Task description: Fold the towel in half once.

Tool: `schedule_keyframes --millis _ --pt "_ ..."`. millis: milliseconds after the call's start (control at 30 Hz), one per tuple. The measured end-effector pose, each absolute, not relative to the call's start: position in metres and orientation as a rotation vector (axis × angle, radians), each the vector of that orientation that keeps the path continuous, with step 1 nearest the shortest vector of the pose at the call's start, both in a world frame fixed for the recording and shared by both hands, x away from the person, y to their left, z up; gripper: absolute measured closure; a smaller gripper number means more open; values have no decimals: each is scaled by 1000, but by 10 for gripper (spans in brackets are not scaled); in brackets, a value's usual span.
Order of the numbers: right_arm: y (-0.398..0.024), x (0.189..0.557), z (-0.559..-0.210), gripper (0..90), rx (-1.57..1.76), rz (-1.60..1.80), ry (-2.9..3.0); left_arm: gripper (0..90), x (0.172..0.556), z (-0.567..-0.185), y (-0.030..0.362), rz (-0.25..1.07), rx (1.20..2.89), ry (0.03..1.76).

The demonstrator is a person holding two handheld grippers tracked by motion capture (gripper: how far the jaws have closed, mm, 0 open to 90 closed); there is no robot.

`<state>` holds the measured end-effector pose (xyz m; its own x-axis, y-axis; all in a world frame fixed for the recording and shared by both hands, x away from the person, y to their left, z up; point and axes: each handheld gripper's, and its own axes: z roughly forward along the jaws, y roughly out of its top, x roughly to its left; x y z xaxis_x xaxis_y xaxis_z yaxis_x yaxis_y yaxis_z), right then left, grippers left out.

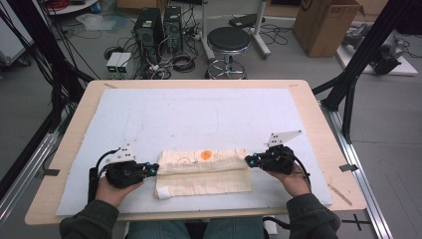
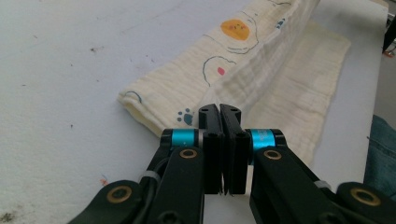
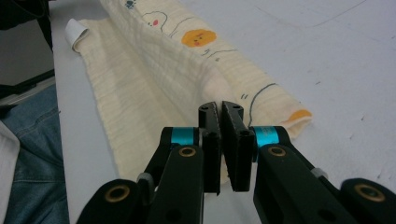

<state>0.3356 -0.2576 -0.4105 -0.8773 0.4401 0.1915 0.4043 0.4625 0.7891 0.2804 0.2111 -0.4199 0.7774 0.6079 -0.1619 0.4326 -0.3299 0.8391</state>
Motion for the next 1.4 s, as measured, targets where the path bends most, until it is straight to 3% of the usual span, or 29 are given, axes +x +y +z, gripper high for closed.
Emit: schedule_keyframes --millis 1033,1100,1167,1400 --pt "-262 314 -424 848 756 1393 2707 868 257 -425 211 156 2006 735" --pt "-263 313 -423 773 760 1424 2717 828 257 -424 212 135 1998 730" --pt "-264 314 -420 722 747 1465 2729 716 257 -421 214 129 1988 729" --pt "-261 314 -414 691 725 1498 2721 674 263 -418 212 137 1972 734"
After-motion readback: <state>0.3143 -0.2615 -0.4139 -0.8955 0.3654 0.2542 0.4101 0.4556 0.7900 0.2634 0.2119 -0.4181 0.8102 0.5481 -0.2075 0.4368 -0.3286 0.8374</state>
